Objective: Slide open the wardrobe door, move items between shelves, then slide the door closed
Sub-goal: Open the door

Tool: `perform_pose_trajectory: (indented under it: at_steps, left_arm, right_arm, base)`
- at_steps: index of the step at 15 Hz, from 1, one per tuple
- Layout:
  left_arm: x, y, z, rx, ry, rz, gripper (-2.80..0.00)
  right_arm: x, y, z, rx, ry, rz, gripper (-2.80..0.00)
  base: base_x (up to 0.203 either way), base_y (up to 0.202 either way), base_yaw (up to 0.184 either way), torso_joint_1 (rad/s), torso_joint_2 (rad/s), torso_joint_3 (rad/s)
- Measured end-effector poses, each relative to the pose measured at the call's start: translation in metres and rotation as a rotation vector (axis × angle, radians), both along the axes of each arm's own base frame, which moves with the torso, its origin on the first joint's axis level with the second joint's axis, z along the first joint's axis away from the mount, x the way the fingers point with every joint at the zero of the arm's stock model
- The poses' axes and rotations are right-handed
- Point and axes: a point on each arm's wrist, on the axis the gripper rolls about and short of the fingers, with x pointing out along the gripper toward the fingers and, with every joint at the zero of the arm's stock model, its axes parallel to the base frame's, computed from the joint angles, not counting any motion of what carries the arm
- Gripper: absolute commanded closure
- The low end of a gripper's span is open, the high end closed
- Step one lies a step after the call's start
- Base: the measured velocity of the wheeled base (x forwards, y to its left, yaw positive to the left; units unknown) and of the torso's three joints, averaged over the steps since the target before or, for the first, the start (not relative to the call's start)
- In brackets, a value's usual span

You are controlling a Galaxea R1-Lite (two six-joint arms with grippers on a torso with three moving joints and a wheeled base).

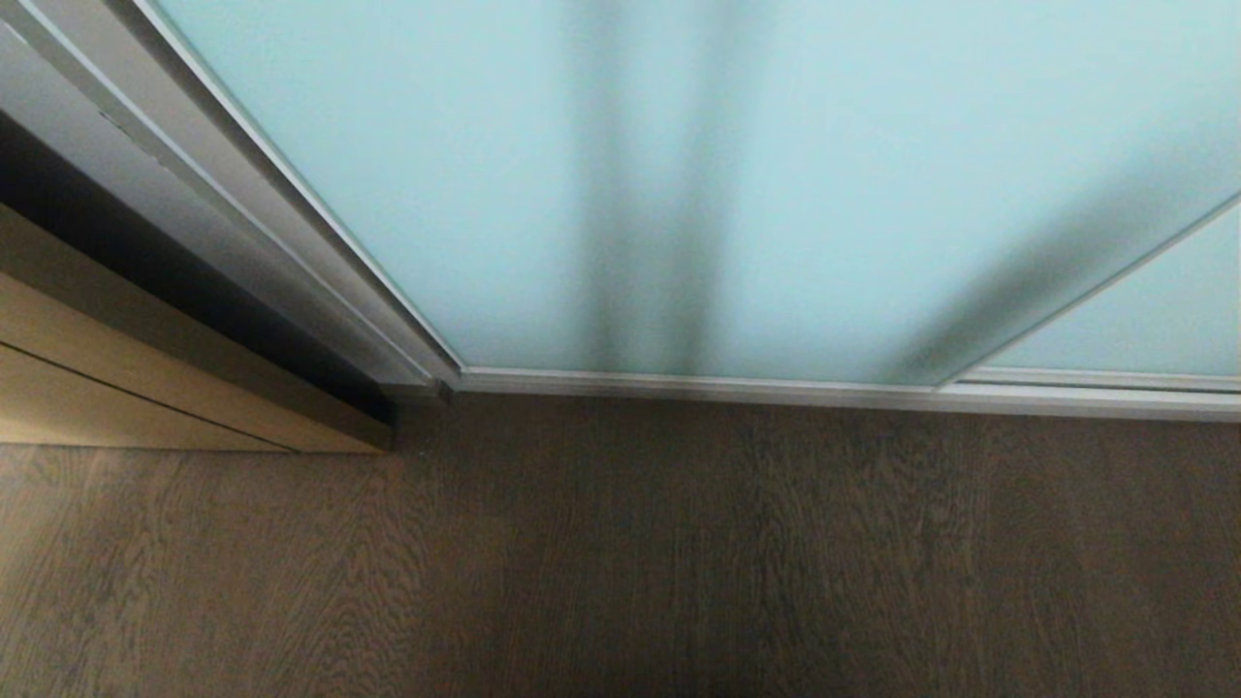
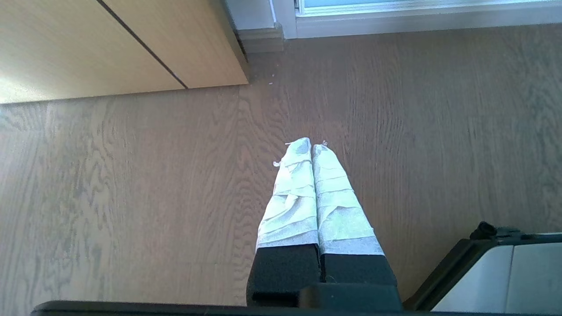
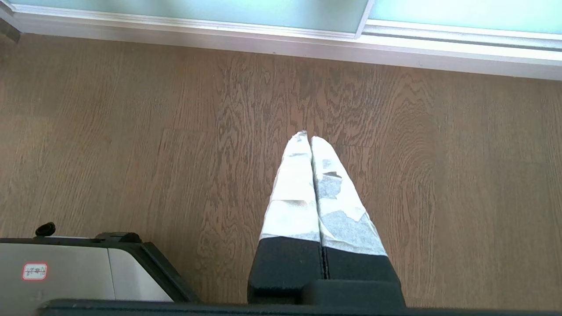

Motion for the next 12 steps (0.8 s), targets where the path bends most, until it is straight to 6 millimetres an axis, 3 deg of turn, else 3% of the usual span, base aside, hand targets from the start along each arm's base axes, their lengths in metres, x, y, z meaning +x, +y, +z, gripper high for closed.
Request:
perform_pose_trajectory:
  at_steps: [2,4,6,8,12]
  left_arm:
    - [-0.001,0.0,0.004,0.003,-0.001,0.001,0.0]
    - [-0.003,0.0,0.032,-0.002,-0.046,0.0,0.0]
    - [0.0,0.0,0.082,-0.028,-0.108,0.0,0.0]
    - [0.015,0.001,0.142,-0.051,-0.19,0.021,0.0]
    - [0.074,0.003,0.227,-0.084,-0.383,0.108,0.0]
  right_arm:
    - [0.0,0.0,0.0,0.001,0.0,0.0,0.0]
    - [0.0,0.0,0.0,0.0,0.0,0.001,0.0]
    - [0.0,0.0,0.0,0.0,0.0,0.0,0.0]
    - [0.0,0.0,0.0,0.0,0.0,0.0,0.0]
    - [0.0,0.0,0.0,0.0,0.0,0.0,0.0]
  base:
    - [0.0,0.0,0.0,0.0,0.0,0.0]
    - [0.0,0.0,0.0,0.0,0.0,0.0]
    - [0.0,0.0,0.0,0.0,0.0,0.0]
    - [0.0,0.0,0.0,0.0,0.0,0.0]
    - [0.0,0.0,0.0,0.0,0.0,0.0]
